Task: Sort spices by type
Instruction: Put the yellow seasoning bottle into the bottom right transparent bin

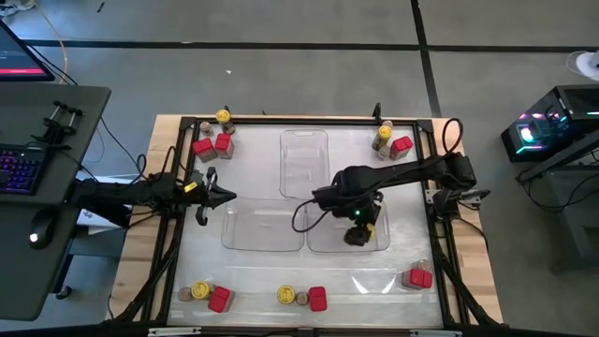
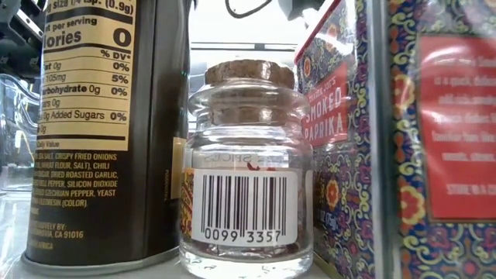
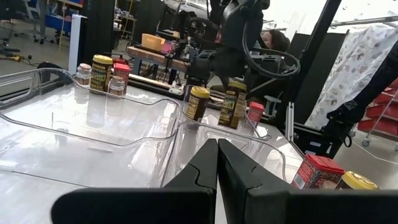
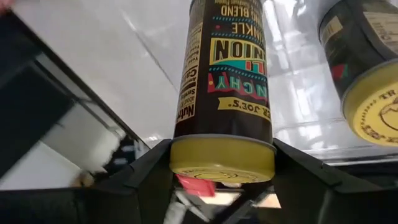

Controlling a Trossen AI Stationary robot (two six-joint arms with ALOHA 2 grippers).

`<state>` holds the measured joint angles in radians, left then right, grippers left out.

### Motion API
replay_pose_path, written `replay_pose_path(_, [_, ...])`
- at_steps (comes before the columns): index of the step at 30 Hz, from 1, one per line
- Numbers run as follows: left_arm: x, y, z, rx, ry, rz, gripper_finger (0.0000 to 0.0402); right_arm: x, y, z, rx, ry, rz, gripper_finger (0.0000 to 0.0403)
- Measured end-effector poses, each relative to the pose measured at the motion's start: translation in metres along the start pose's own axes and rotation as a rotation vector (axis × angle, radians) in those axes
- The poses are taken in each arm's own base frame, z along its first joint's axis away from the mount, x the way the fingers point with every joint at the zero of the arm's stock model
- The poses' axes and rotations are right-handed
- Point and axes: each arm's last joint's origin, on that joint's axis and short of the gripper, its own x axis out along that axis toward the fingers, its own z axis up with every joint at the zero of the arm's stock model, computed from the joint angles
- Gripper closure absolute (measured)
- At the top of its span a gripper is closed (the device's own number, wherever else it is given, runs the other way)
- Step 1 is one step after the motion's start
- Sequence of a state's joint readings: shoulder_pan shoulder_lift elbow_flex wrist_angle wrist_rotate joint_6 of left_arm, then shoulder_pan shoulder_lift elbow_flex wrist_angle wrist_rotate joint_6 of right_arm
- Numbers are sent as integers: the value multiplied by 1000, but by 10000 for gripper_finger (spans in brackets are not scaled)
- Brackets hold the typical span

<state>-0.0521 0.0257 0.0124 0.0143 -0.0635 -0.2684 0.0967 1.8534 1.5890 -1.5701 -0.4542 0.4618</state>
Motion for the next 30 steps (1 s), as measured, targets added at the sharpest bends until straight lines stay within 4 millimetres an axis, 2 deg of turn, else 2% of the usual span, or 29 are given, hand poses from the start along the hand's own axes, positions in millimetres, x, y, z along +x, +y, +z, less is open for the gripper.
replay_pose_path(8, [0, 0, 0, 0, 0, 0, 401, 1, 1, -1, 208, -7, -17, 175])
replay_pose_path(20, [0, 0, 0, 0, 0, 0, 402, 4, 5, -3, 364, -16, -39, 162])
replay_pose_path(27, [0, 0, 0, 0, 1, 0, 401, 32, -9, -3, 407, 119, -57, 161])
replay_pose_path(30, [0, 0, 0, 1, 1, 0, 401, 36, -14, -2, 421, 137, -66, 161])
